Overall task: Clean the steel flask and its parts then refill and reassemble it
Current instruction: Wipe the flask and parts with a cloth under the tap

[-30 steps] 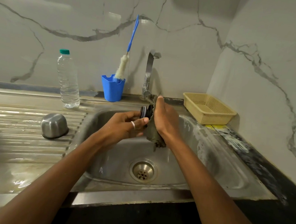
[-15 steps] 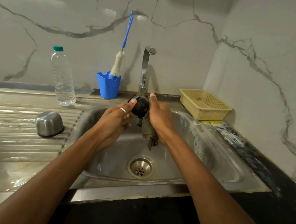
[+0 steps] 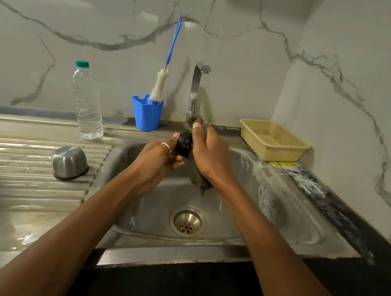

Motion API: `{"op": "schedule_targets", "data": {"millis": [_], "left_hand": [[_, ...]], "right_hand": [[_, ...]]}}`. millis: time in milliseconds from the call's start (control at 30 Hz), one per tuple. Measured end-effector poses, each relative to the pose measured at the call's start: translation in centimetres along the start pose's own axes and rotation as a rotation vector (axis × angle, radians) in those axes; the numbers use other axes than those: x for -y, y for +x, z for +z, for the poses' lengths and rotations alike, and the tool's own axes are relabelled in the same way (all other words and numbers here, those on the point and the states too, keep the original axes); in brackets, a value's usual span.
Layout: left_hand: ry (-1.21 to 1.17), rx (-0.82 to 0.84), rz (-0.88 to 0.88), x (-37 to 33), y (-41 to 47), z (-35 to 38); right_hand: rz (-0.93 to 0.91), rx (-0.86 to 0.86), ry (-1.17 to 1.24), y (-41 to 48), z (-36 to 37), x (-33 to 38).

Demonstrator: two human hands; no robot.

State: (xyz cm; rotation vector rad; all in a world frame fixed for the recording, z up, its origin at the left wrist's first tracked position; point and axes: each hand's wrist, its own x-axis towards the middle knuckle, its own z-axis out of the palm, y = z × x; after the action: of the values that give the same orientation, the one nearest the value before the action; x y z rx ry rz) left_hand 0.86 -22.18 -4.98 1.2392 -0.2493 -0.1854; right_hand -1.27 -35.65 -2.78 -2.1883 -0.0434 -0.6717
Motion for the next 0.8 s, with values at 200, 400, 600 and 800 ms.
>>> {"op": "schedule_targets", "data": {"millis": [200,400,600,800], "left_hand": [[-0.109,-0.109,-0.011,0.0,1.2,-1.3],[-0.063,-0.127,0.013,0.0,1.3,-1.8],[0.256,-0.061,0.092,0.8,1.2,-1.8],[0.055,-0.158,0.032,0.9,2.1,-2.1]], "right_hand": [[-0.087,0.185,0.130,-0.1,0.4,0.1],[-0.267,0.218,-0.098,-0.1,0.9,-0.8],[-0.098,0.124,0.033,0.7,0.5,-0.7],[-0.348,0.128,-0.204,-1.2,1.8,-0.6]]}}
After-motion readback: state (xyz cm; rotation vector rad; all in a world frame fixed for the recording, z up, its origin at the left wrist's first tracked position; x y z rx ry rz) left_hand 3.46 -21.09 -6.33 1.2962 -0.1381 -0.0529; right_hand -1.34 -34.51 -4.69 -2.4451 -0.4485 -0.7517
